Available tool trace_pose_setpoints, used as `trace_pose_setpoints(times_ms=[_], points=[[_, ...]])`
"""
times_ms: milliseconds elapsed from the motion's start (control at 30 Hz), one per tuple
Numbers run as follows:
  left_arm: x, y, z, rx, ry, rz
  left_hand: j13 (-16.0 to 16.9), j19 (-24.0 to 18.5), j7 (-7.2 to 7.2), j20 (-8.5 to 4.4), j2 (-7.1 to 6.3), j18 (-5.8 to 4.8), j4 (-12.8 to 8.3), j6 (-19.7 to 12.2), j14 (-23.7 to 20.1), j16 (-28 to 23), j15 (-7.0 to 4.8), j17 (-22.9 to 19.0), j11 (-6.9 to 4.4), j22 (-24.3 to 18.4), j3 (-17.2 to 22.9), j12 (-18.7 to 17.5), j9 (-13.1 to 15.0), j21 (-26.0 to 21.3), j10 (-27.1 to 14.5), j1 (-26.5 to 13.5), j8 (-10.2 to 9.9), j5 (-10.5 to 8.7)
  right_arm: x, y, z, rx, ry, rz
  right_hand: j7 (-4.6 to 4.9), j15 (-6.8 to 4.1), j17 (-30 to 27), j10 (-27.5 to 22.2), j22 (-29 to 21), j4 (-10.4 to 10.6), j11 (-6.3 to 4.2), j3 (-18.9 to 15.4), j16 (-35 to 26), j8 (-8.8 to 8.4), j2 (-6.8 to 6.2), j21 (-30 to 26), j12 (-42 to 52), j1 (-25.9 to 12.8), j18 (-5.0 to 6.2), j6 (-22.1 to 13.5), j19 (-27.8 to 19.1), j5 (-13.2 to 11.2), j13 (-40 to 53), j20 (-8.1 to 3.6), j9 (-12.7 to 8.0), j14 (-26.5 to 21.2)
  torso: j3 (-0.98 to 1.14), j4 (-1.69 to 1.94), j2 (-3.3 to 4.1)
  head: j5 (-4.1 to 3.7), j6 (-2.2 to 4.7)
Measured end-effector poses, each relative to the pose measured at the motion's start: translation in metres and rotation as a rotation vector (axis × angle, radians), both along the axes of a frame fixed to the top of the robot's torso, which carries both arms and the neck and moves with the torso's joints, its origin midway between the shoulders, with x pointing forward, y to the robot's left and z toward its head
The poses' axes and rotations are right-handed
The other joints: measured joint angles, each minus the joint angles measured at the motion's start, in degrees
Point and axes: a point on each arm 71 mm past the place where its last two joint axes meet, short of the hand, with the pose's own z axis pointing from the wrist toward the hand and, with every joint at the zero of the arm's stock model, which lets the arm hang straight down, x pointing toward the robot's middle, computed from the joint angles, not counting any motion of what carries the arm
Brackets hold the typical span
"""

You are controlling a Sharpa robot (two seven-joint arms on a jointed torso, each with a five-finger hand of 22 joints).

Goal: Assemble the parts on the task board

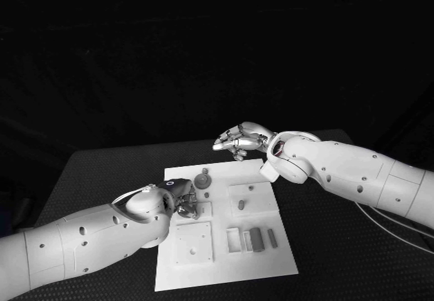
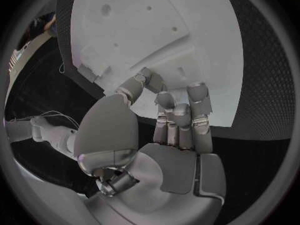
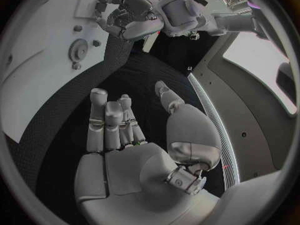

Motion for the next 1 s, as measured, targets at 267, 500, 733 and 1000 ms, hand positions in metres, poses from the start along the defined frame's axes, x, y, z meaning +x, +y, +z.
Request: trace_pose_setpoints(times_ms=[267, 500, 733, 1000], points=[[-0.0001, 0.0005, -0.0008, -0.004, -0.001, 0.002, 0.0, -0.1, 0.63, 0.08, -0.41, -0.01, 0.0, -0.6, 0.0, -0.1, 0.00, 0.0, 0.20, 0.0, 0.0, 0.0, 3.3, -0.2, 0.2, 0.2, -0.5, 0.00, 0.0000, -0.0002, -0.0002, 0.000, 0.001, 0.000, -0.09, 0.00, 0.0, 0.0, 0.0, 0.0, 0.00, 0.0, 0.0, 0.00, 0.00, 0.0, 0.0, 0.0, -0.01, -0.1, -0.1, 0.0, 0.0, -0.13, 0.0, 0.0, 0.03, -0.03, 0.00, 0.02, 0.04], [0.0003, 0.0009, -0.0011, -0.007, -0.003, 0.004, 0.0, -0.1, 0.83, 0.08, -0.16, 0.00, -0.1, -0.8, 0.2, -0.1, 0.20, 0.0, 0.20, 0.0, -0.1, 0.0, 3.7, -0.2, 0.2, 1.2, -0.9, -0.01, -0.0001, -0.0004, -0.0003, -0.001, 0.001, 0.000, -0.09, 0.00, 0.0, 0.0, 0.0, 0.0, 0.00, 0.0, 0.0, 0.00, 0.00, -0.2, 0.0, 0.0, -0.03, -0.1, -0.1, 0.0, 0.0, -0.13, 0.0, 0.0, 0.06, -0.05, 0.00, -0.02, 0.05], [0.0005, 0.0013, -0.0009, -0.011, -0.006, -0.001, 0.0, -0.1, 0.83, 0.09, 0.45, -0.01, -1.2, -0.8, 0.2, -0.1, 0.22, 0.0, 0.32, 0.0, 0.3, 0.0, 3.7, -0.4, 0.0, 2.8, -0.9, -0.45, -0.0001, -0.0011, -0.0003, -0.001, 0.001, -0.002, 0.04, 0.00, 0.0, 0.0, 0.0, 0.0, 0.00, 0.0, 0.0, 0.00, 0.00, -0.2, 0.0, 0.0, -0.04, 0.0, -0.1, 0.0, 0.0, -0.13, 0.0, 0.0, 0.05, -0.05, 0.01, -0.08, 0.05], [0.0004, 0.0020, -0.0010, -0.015, -0.008, -0.007, 0.0, 0.0, 1.03, 0.18, 0.71, -0.01, -1.9, -1.0, 0.2, -0.1, 0.25, 0.0, 0.40, 0.0, 0.1, 0.0, 3.7, -0.4, 0.0, 3.0, -0.9, -0.46, -0.0001, -0.0013, -0.0003, -0.001, 0.001, -0.002, 0.06, -0.01, 0.0, 0.0, 0.0, 0.0, 0.00, 0.0, 0.0, 0.00, 0.00, -0.2, 0.0, 0.0, -0.05, 0.0, -0.1, 0.0, 0.0, -0.13, 0.0, 0.0, 0.05, -0.05, 0.03, -0.20, -0.05]])
